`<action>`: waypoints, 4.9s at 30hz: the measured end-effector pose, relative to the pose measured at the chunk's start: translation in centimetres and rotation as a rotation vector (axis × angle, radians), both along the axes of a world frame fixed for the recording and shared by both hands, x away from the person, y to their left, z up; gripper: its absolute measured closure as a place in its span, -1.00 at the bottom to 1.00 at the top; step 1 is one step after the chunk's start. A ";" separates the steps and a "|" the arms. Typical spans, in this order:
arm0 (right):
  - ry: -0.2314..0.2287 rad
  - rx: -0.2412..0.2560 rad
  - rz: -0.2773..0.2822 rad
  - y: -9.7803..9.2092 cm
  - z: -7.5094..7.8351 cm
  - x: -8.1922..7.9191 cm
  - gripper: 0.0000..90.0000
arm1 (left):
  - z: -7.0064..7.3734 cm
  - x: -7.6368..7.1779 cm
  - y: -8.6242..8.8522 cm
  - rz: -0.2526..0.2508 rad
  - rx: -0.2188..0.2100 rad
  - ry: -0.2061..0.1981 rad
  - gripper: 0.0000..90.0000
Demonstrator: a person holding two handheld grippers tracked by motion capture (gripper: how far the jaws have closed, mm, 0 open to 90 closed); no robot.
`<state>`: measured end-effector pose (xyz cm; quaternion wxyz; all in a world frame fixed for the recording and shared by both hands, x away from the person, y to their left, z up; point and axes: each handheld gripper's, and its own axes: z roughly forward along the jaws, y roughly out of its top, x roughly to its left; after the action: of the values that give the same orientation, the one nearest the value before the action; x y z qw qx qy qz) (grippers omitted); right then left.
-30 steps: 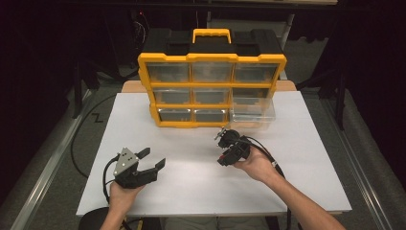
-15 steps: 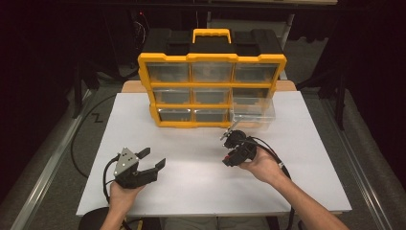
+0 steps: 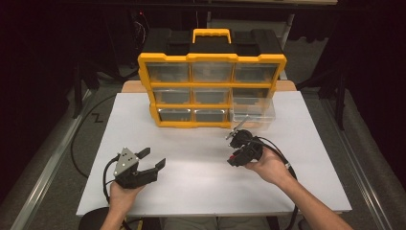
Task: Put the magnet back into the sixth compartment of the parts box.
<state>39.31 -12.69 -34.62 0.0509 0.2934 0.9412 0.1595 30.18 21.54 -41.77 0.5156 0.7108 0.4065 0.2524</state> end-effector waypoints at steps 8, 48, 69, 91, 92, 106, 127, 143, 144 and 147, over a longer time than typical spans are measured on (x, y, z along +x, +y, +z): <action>-0.005 0.002 0.000 -0.4 0.5 -0.2 0.45 | 0.0 0.0 0.0 0.000 -0.002 0.000 -0.33; -0.007 0.013 -0.014 -2.0 3.3 -0.4 0.45 | 0.0 0.1 0.0 0.004 -0.011 -0.001 -0.33; -0.005 0.032 -0.023 -2.8 4.9 -0.4 0.45 | 0.0 0.1 0.0 0.004 -0.010 -0.001 -0.33; -0.025 0.058 -0.031 -3.4 7.5 -0.2 0.44 | 0.0 0.1 0.1 0.002 -0.010 -0.002 -0.34; -0.026 0.060 -0.034 -3.4 7.6 -0.2 0.45 | 0.0 0.1 0.1 0.002 -0.009 -0.002 -0.34; -0.033 0.078 -0.037 -3.9 9.4 -0.1 0.45 | 0.0 0.1 0.0 0.002 -0.008 -0.005 -0.34; -0.054 0.115 -0.049 -4.5 11.8 0.8 0.45 | 0.0 0.0 -0.1 -0.002 -0.004 -0.005 -0.34; -0.071 0.119 -0.062 -4.1 13.2 1.6 0.44 | 0.0 0.1 0.0 -0.003 -0.006 -0.005 -0.34; -0.073 0.119 -0.064 -4.1 13.3 1.7 0.44 | 0.0 0.1 0.0 -0.003 -0.006 -0.005 -0.34; -0.074 0.115 -0.071 -4.0 13.6 2.1 0.45 | 0.0 0.1 -0.1 -0.004 -0.007 -0.003 -0.34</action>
<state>41.41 -16.70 -21.05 0.0743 0.3229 0.9170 0.2221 30.23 21.48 -41.77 0.5190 0.7094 0.4052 0.2514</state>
